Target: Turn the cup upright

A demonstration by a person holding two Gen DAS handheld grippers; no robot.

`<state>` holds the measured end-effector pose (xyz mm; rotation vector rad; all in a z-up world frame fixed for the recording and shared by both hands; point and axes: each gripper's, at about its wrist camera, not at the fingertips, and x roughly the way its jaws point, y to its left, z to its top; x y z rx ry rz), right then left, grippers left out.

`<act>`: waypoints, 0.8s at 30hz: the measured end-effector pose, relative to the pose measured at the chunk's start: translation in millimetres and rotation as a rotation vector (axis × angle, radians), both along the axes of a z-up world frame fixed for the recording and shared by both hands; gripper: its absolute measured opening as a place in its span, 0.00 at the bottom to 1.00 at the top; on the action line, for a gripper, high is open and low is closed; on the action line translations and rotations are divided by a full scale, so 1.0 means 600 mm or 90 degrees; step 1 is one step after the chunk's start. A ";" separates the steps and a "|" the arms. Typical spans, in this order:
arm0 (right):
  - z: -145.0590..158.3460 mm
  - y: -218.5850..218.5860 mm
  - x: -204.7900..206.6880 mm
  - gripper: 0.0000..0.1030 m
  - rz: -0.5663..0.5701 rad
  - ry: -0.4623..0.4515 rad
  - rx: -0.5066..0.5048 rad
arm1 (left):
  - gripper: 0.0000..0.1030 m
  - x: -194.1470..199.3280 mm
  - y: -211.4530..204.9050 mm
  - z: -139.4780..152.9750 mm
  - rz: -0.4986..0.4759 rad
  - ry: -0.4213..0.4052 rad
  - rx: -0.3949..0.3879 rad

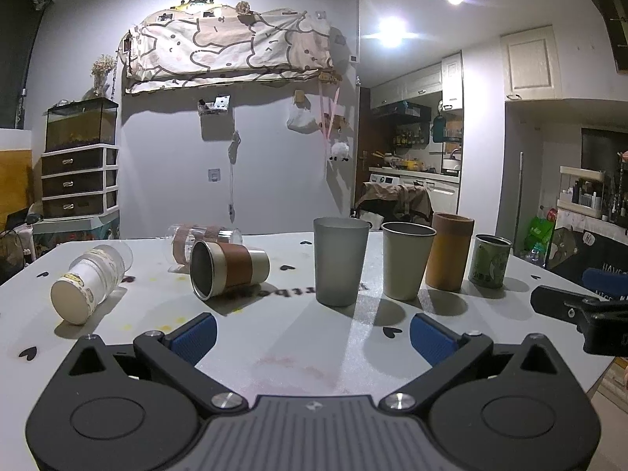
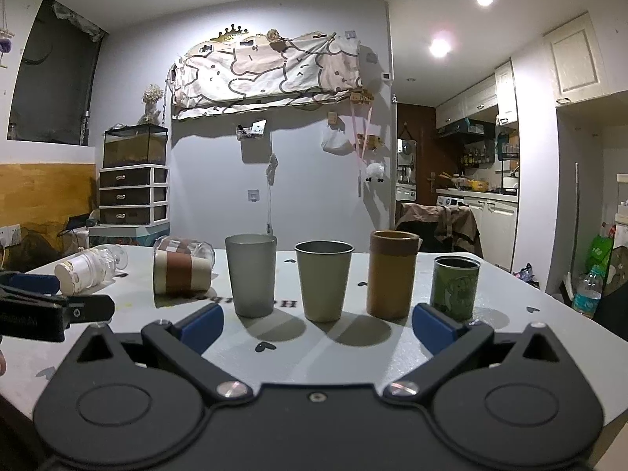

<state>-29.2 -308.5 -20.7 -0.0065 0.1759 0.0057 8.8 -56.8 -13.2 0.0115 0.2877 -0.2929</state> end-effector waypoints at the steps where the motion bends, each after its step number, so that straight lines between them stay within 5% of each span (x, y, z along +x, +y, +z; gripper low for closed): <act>1: 0.000 0.001 0.001 1.00 0.001 0.001 0.000 | 1.00 0.000 0.001 0.000 0.000 0.000 0.000; 24: 0.001 0.003 0.007 1.00 0.000 0.008 0.002 | 1.00 0.000 0.002 0.002 0.004 0.001 0.000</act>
